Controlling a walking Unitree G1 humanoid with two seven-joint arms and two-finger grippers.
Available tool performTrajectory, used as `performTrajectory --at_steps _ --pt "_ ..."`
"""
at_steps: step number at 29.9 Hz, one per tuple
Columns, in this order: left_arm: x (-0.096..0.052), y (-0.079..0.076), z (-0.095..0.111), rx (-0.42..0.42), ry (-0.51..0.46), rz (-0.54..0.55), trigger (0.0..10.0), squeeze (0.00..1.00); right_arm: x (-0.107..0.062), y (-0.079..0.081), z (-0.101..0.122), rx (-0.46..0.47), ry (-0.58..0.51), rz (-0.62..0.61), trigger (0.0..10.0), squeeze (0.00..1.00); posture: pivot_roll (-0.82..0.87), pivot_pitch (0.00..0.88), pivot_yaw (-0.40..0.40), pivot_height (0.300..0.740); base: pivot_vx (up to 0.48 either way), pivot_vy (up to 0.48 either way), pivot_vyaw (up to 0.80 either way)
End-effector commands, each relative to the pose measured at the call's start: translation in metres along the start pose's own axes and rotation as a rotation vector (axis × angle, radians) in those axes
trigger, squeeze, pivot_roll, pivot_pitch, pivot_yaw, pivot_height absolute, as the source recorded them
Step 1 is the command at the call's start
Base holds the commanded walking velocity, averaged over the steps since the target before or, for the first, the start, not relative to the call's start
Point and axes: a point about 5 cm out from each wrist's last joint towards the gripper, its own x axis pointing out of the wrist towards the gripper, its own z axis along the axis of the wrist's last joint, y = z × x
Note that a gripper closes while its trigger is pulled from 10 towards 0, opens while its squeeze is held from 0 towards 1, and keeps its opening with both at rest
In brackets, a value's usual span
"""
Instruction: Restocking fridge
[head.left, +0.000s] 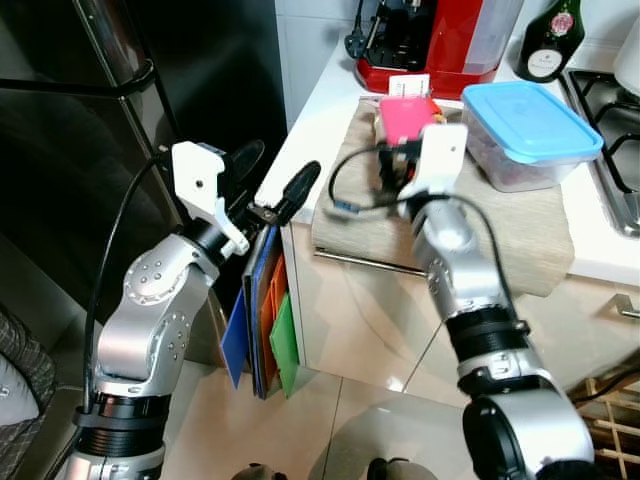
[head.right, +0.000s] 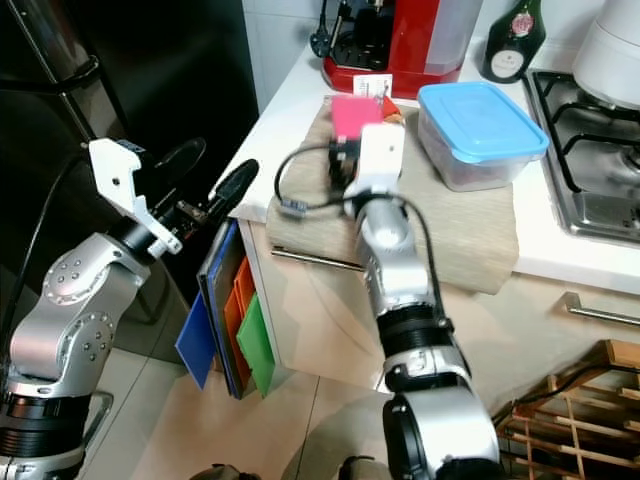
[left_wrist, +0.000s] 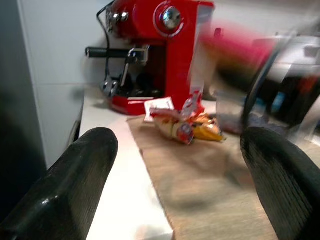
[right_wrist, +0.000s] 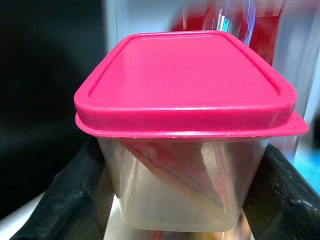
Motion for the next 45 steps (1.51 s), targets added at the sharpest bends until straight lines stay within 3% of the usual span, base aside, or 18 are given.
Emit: performTrajectory --at_steps 1,4,8,9,11,15,19,24,26,28,32,37,45 --pt "0.002 0.001 0.0 0.025 0.005 0.02 10.0 0.0 0.001 0.003 0.01 -0.024 -0.055 0.01 0.0 0.0 -0.03 0.037 0.055 0.74 0.0 0.0 0.0" --pt "0.004 0.007 -0.005 0.087 0.036 0.091 10.0 0.0 -0.005 -0.004 0.022 -0.062 -0.14 -0.009 0.0 0.0 -0.04 0.032 0.049 0.74 0.0 0.0 0.0" --pt "0.004 0.01 -0.006 0.098 0.025 0.132 10.0 0.0 -0.019 -0.021 0.035 -0.145 -0.246 -0.096 0.0 0.0 -0.05 0.026 0.045 0.74 0.0 0.0 0.0" --pt "0.004 0.012 -0.007 0.088 0.024 0.159 10.0 0.0 -0.037 -0.039 0.043 -0.191 -0.33 -0.197 0.0 0.0 -0.05 0.018 0.038 0.74 0.0 0.0 0.0" --pt "0.005 0.013 -0.01 0.084 0.031 0.178 10.0 0.0 -0.049 -0.047 0.042 -0.207 -0.339 -0.227 0.0 0.0 -0.05 0.011 0.033 0.74 0.0 0.0 0.0" --pt "0.006 0.014 -0.012 0.082 0.033 0.2 10.0 0.0 -0.059 -0.049 0.029 -0.228 -0.291 -0.213 0.0 0.0 -0.07 0.0 0.03 0.74 0.0 0.0 0.0" --pt "0.013 0.011 -0.016 0.077 0.023 0.237 10.0 0.0 -0.087 -0.053 -0.003 -0.217 -0.156 -0.219 0.0 0.0 -0.09 0.0 0.039 0.74 0.0 0.0 0.0" --pt "0.011 0.008 -0.019 0.014 0.003 0.255 10.0 0.0 -0.107 -0.057 -0.011 -0.233 -0.1 -0.213 0.0 0.0 -0.1 0.021 0.035 0.74 0.0 0.0 0.0" --pt "0.004 -0.004 -0.03 0.012 0.04 0.236 10.0 0.0 -0.128 -0.053 -0.02 -0.221 -0.026 -0.152 0.0 0.0 -0.11 0.045 0.023 0.74 0.0 0.0 0.0" --pt "0.004 -0.004 -0.03 0.012 0.04 0.236 10.0 0.0 -0.128 -0.053 -0.02 -0.221 -0.026 -0.152 0.0 0.0 -0.11 0.045 0.023 0.74 0.0 0.0 0.0" --pt "0.007 -0.018 -0.039 0.058 0.09 0.148 10.0 0.0 -0.13 -0.05 -0.027 -0.177 0.031 -0.138 0.0 0.0 -0.09 0.065 0.005 0.74 0.0 0.0 0.0" --pt "0.018 -0.017 -0.035 0.076 0.077 0.154 10.0 0.0 -0.112 -0.046 -0.048 -0.033 0.157 -0.13 0.0 0.0 -0.07 0.077 -0.003 0.74 0.0 0.0 0.0" --pt "0.024 -0.016 -0.03 0.073 0.059 0.181 10.0 0.0 -0.103 -0.042 -0.049 -0.044 0.173 -0.083 0.0 0.0 -0.07 0.085 -0.016 0.74 -0.183 0.0 0.0"
